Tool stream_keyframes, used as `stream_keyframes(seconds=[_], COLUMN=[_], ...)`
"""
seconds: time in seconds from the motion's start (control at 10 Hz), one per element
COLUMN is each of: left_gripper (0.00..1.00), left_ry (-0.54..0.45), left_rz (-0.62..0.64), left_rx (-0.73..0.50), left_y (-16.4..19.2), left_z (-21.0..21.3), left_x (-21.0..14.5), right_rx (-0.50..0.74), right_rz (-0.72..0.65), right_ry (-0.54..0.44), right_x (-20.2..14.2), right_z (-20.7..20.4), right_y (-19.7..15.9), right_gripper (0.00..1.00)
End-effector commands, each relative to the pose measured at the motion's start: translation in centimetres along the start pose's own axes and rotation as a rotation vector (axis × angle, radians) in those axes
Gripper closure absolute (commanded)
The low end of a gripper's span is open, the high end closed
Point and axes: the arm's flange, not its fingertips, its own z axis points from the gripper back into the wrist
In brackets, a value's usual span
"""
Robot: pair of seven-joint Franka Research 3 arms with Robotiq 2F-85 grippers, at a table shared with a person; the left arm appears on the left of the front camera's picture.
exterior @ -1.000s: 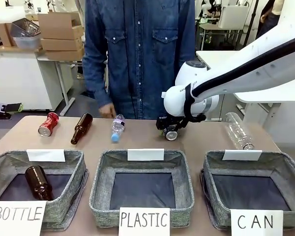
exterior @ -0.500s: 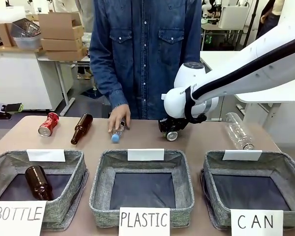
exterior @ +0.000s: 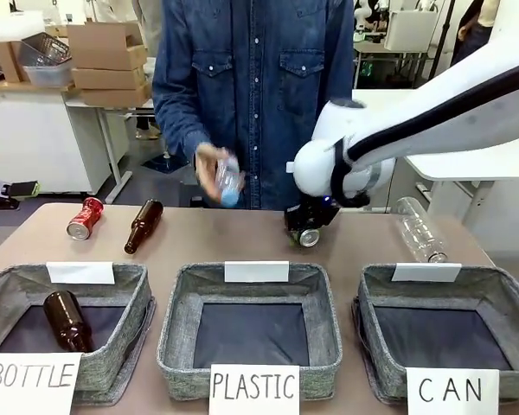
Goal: Sort the can waste into the basket.
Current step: Pick up the can waste from the table and place it in the right Fabric basket.
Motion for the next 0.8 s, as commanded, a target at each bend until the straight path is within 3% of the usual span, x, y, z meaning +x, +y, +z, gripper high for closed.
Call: stream_keyframes(seconds=[0.0,0.1,0.3,0.4,0.5,0.7], left_gripper=[0.00,0.00,0.00,0.00,0.00,0.00], left_ry=[-0.011,-0.011,-0.011,-0.011,-0.011,-0.011], left_rz=[-0.023,-0.023,-0.023,-0.023,-0.023,-0.023], left_rx=[-0.020,-0.020,-0.020,-0.020,-0.020,-0.020], left_y=[-0.2,-0.2,-0.2,-0.2,-0.2,-0.2], left_z=[-0.3,-0.3,-0.3,-0.3,-0.3,-0.3], left_x=[0.0,0.0,0.0,0.0,0.0,0.0], right_rx=[0.043,0.029,0.076,0.148,0.214,0.247], right_rz=[0.146,0.167,0.177,0.183,0.161,0.160], right_ry=[0.160,0.210,0.218,0.118,0.043,0.098], right_x=[-8.9,-13.0,-23.5,-27.7,-30.8,-33.5], right_z=[9.2,11.9,16.0,17.4,18.4,18.0], right_y=[-3.8,-5.8,-10.2,-12.3,-14.1,-16.1], right_gripper=[1.00,1.00,1.00,1.00,1.00,1.00])
